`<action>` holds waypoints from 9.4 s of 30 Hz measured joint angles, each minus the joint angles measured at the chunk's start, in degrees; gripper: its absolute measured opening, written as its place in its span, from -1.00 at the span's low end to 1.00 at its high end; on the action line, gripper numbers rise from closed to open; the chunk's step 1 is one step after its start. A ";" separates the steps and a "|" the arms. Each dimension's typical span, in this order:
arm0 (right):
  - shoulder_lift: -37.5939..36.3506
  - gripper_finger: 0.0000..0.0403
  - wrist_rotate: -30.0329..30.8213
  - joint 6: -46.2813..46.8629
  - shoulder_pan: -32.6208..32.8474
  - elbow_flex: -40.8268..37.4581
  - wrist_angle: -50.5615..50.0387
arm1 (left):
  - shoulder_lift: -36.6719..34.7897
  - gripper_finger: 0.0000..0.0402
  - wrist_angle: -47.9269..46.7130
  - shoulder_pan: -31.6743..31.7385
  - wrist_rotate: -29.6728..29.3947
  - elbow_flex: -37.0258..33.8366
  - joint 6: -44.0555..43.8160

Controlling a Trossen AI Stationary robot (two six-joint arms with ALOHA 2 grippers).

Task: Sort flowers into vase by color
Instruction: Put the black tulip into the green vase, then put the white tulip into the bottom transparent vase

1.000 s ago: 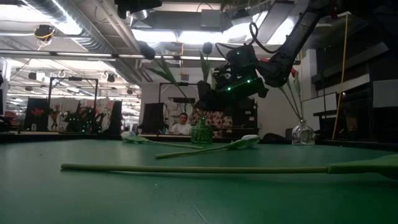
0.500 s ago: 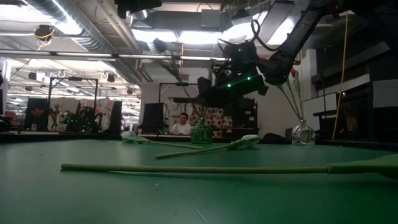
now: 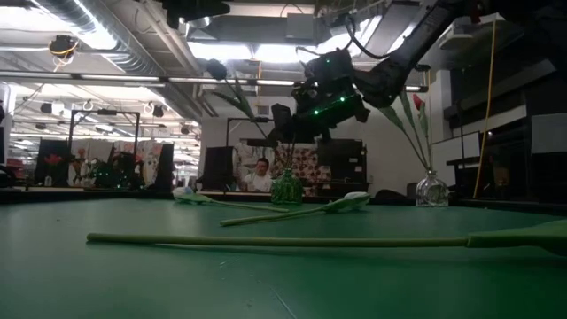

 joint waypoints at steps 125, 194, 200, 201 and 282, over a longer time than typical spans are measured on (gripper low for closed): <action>-47.58 0.07 -3.02 -6.07 8.30 1.47 -79.53 | 40.02 -0.65 -23.57 30.50 27.51 0.26 26.97; -19.21 0.27 -16.06 1.54 23.33 1.49 -57.98 | 38.54 -0.01 -34.29 2.21 26.80 18.10 -5.07; -15.37 0.26 -16.58 2.02 23.33 1.49 -52.78 | 30.60 0.02 -44.57 1.97 23.38 18.05 -7.98; -14.96 0.26 -16.25 2.68 23.33 1.49 -52.21 | 28.50 0.02 -45.23 1.85 22.44 18.05 -8.17; -41.82 -0.98 37.31 18.79 42.37 2.47 -44.64 | 0.17 0.02 -43.18 -2.51 8.94 17.94 -14.04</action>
